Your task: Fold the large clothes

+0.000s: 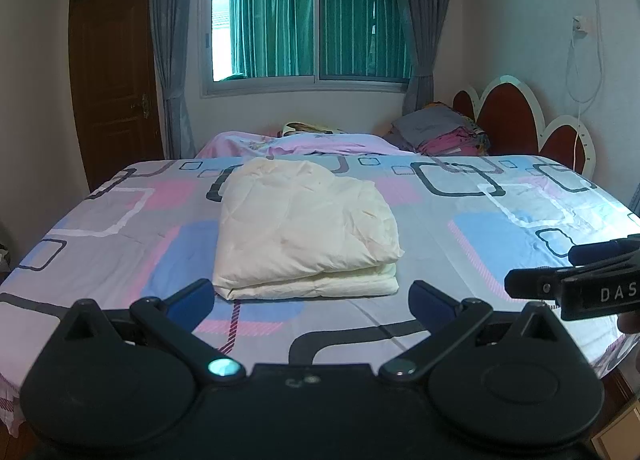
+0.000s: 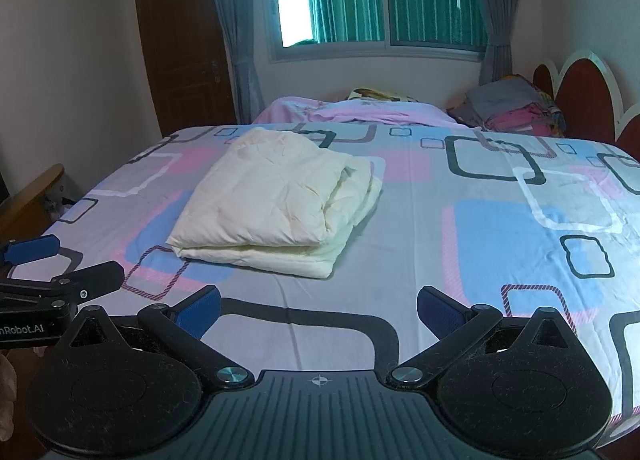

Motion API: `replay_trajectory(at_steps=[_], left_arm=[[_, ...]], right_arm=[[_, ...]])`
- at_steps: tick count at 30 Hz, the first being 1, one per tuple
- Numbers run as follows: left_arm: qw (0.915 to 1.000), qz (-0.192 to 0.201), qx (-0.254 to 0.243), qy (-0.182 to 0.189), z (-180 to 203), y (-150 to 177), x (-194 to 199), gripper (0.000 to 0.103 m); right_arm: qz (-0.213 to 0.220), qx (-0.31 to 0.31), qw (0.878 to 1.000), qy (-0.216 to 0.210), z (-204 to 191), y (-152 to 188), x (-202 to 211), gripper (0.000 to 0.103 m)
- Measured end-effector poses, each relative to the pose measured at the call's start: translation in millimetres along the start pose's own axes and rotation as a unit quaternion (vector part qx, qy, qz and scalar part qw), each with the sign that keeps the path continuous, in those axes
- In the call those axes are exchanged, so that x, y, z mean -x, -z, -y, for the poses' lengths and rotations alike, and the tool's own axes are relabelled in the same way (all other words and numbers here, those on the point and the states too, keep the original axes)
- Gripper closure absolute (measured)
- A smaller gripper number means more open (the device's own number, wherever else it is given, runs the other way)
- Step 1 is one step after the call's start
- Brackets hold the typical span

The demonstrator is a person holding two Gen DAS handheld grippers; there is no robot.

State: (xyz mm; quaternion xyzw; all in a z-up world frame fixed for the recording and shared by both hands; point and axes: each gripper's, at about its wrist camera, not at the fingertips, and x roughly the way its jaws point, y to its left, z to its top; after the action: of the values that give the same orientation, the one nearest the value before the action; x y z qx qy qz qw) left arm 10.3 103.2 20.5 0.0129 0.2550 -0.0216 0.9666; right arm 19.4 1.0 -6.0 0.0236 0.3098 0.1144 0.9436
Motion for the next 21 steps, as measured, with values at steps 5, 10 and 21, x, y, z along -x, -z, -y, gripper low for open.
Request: replay_trajectory(at_steps=[5,10,21], left_arm=[[1.0,0.0,0.0,0.0,-0.4,0.0,-0.1,0.0],[1.0,-0.001,0.0,0.001,-0.7,-0.2,-0.5,0.0],[1.0,-0.002,-0.003,0.003,2.4,-2.7,-3.3,0.0]], right_arm=[[0.001,-0.002,1.0,0.0,1.3,0.4,2.4,0.0],[0.0,-0.002,1.0,0.0,2.1,-0.3,2.7,0.0],[0.001,-0.001,1.0,0.001,5.0,0.0,5.0,0.0]])
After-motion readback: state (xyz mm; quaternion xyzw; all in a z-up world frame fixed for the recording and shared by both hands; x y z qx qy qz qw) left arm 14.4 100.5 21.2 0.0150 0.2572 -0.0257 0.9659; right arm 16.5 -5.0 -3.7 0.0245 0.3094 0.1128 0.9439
